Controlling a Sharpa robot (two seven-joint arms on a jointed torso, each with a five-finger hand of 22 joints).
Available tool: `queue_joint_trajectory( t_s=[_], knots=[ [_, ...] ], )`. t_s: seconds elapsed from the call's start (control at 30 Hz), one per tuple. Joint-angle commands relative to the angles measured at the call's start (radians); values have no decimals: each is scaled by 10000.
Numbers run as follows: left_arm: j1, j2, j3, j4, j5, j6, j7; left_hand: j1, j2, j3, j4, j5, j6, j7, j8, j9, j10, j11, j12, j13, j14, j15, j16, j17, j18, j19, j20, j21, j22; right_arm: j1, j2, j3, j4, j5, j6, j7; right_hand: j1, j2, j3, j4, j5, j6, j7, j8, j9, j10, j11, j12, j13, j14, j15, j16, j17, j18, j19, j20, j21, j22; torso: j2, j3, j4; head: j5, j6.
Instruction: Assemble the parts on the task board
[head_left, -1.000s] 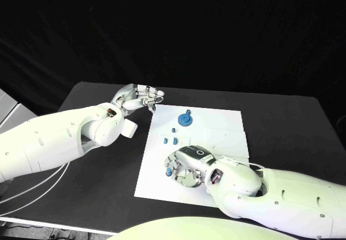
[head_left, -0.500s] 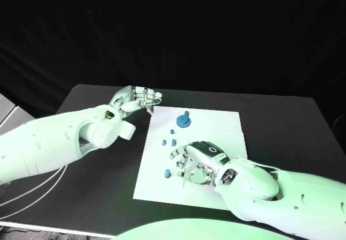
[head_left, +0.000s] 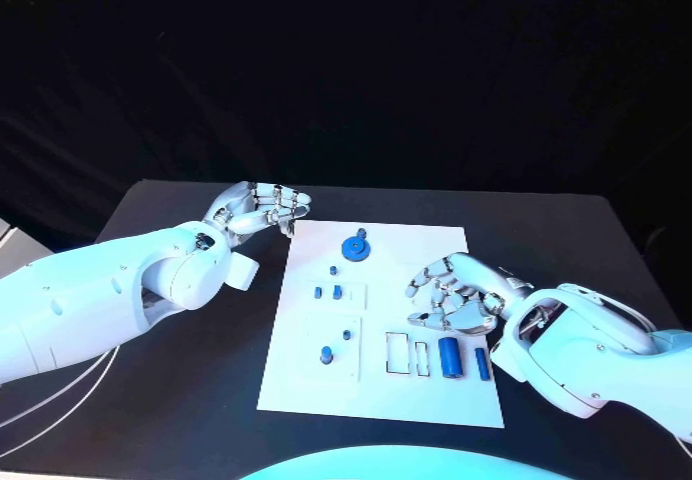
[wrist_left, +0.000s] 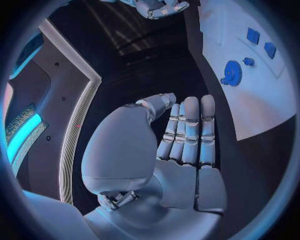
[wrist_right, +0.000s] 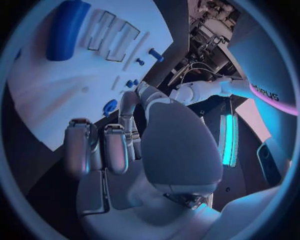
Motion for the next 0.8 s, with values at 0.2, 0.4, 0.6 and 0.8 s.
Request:
queue_joint_trajectory(
  t_s=[0.2,0.4,0.6,0.8],
  knots=[
    [-15,16,-10,39,19,112,64,15,106,-1,-61,46,28,63,48,-12,-62,1,42,-16,-53,6,-32,-16,153,-85,-13,-57,-15,79,-1227,-81,206,1053,1139,-809,-1119,630,-1794,124,-9,-123,-91,898,234,1587,28,7184,7063,942,7,978,1979,-369,977,-56,1718,2518,-12,-9,-14,-461,1],
    [-23,13,-13,88,20,107,69,15,106,-1,-61,46,28,63,48,-12,-62,1,42,-16,-53,6,-32,-16,153,-85,-13,-57,-15,9,-1672,-175,382,362,1469,-1714,-1666,967,-2795,161,69,7,-179,1150,337,1937,-38,7819,7674,999,-43,1134,2308,-449,1042,-93,2172,2624,-6,-10,-14,-730,-61],
    [-27,5,-14,127,21,99,70,15,106,-1,-61,46,28,63,48,-12,-62,1,42,-16,-53,6,-32,-16,153,-85,-13,-57,-15,-177,-1845,-236,465,-234,1530,-2516,-1989,1014,-3128,169,4,69,-217,1234,378,2048,-72,7994,7837,1027,-67,1200,2460,-454,1047,-115,2202,2631,-32,-26,-16,-906,-200],
    [-30,3,-14,144,26,100,77,15,106,-1,-61,46,28,63,48,-12,-62,1,42,-16,-53,6,-32,-16,153,-85,-13,-57,-15,-438,-1669,-256,405,-644,1434,-2917,-2099,1014,-3230,172,-17,98,-234,1270,395,2079,-87,8041,7881,1038,-78,1225,2518,-454,1047,-124,2202,2631,-34,-20,-30,-1020,-255]
  ],
)
